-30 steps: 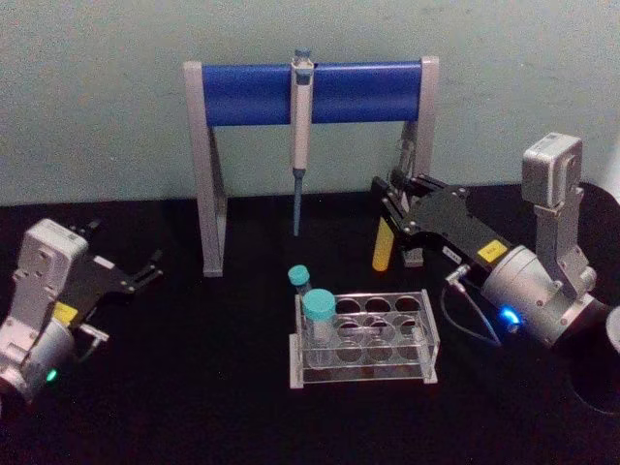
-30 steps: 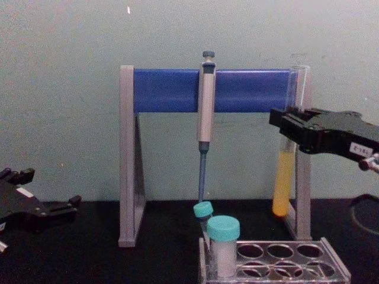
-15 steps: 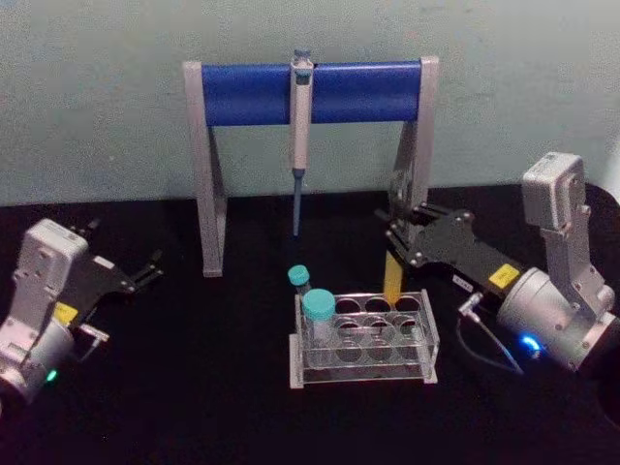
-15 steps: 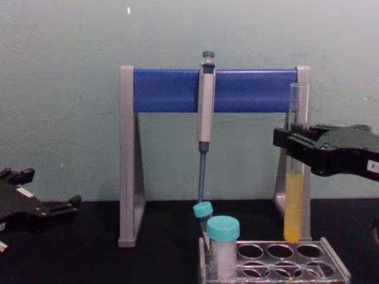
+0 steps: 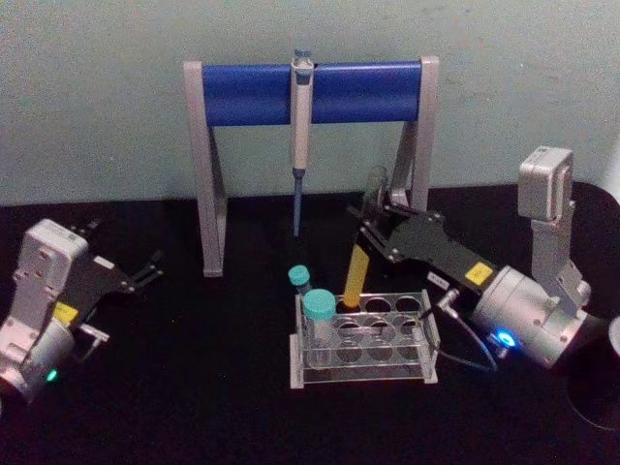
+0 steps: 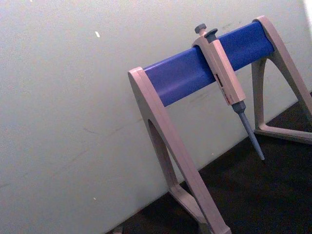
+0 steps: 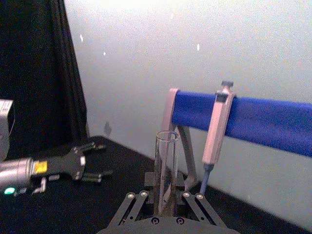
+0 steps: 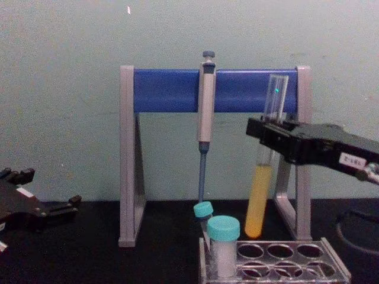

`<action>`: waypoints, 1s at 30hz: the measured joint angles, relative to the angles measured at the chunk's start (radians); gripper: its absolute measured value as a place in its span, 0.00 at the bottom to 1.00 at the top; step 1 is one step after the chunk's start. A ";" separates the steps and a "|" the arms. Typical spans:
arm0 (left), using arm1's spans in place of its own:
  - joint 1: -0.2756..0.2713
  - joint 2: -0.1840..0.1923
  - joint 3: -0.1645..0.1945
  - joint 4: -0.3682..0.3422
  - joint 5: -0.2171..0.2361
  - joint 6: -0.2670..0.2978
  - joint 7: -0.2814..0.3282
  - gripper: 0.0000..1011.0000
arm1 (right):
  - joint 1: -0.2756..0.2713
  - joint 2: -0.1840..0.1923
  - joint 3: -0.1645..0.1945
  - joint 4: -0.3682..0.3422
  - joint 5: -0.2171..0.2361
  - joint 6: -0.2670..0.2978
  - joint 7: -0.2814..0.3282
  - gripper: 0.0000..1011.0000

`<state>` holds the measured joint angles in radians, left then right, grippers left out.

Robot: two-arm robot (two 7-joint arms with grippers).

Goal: Pick up the test tube from the test tube rack, shake it, then place it back into the test tube rack.

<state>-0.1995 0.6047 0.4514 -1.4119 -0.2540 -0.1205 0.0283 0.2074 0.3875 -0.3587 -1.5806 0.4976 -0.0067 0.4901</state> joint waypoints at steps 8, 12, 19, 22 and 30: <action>0.000 0.000 0.000 0.000 0.000 0.000 0.000 0.99 | 0.037 -0.036 -0.003 0.063 -0.017 -0.078 -0.042 0.23; 0.000 0.000 0.000 0.000 0.000 0.000 0.000 0.99 | 0.043 -0.041 0.000 0.074 -0.052 -0.092 -0.075 0.23; 0.000 0.000 0.000 0.000 0.000 0.000 0.000 0.99 | 0.037 -0.041 0.008 0.070 -0.102 -0.088 -0.109 0.23; 0.000 0.000 0.000 0.000 0.000 0.000 0.000 0.99 | 0.032 -0.044 0.015 0.066 -0.110 -0.085 -0.110 0.23; 0.000 0.000 0.000 0.000 0.000 0.000 0.000 0.99 | 0.027 -0.050 0.023 0.061 -0.115 -0.080 -0.103 0.23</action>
<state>-0.1996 0.6047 0.4514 -1.4120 -0.2539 -0.1205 0.0283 0.2347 0.3380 -0.3355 -1.5194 0.3825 -0.0868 0.3868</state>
